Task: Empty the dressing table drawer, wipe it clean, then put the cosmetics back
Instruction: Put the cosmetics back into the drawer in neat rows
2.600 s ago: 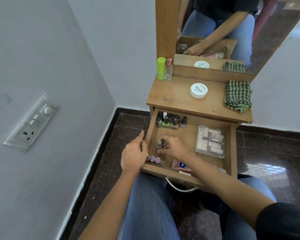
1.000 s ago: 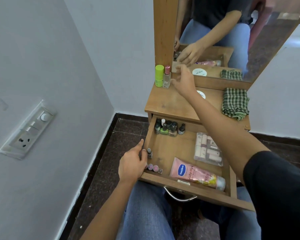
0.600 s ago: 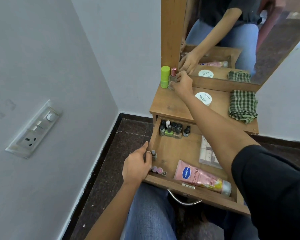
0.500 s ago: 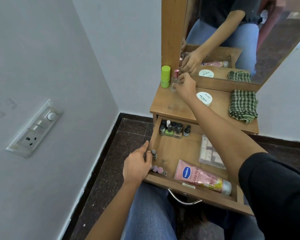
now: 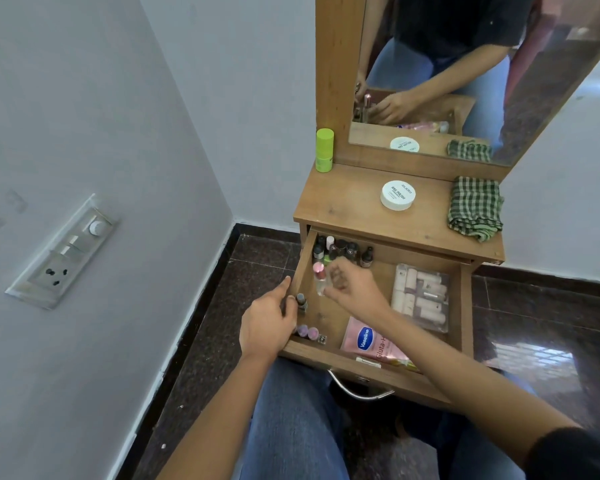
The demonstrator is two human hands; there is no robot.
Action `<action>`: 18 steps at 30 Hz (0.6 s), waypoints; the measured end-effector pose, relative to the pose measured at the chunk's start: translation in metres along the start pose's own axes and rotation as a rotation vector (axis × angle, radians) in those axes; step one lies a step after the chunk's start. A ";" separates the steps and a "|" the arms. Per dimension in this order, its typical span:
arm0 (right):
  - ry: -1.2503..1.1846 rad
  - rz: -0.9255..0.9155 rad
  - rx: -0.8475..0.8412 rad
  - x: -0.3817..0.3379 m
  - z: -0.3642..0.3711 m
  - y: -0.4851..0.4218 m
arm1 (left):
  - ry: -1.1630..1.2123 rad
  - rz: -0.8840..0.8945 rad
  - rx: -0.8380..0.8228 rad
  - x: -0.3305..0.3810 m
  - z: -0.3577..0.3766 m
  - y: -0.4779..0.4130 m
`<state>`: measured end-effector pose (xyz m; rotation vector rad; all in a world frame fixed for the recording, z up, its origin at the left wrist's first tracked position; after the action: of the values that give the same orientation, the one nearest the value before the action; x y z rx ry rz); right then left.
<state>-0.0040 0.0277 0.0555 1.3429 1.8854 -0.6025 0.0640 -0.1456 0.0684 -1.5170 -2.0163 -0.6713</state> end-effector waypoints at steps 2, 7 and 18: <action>0.017 0.024 -0.040 0.008 0.015 0.001 | 0.000 0.004 0.009 -0.001 0.000 0.000; -0.022 0.068 -0.035 0.017 0.036 -0.006 | 0.010 0.010 0.018 -0.002 0.001 0.000; 0.096 0.099 -0.165 0.024 0.055 -0.009 | 0.022 0.019 0.023 -0.004 0.002 -0.001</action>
<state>-0.0004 -0.0012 0.0026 1.3686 1.8874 -0.3298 0.0637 -0.1478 0.0641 -1.5073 -1.9842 -0.6518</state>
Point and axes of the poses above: each hand's wrist, its own y-axis away from the middle knuckle, its own z-axis out of the palm, x = y × z, the point moved 1 cm from there along -y, towards the middle knuckle, and after that the axes turned 3 degrees about y, right-handed, at the moved point
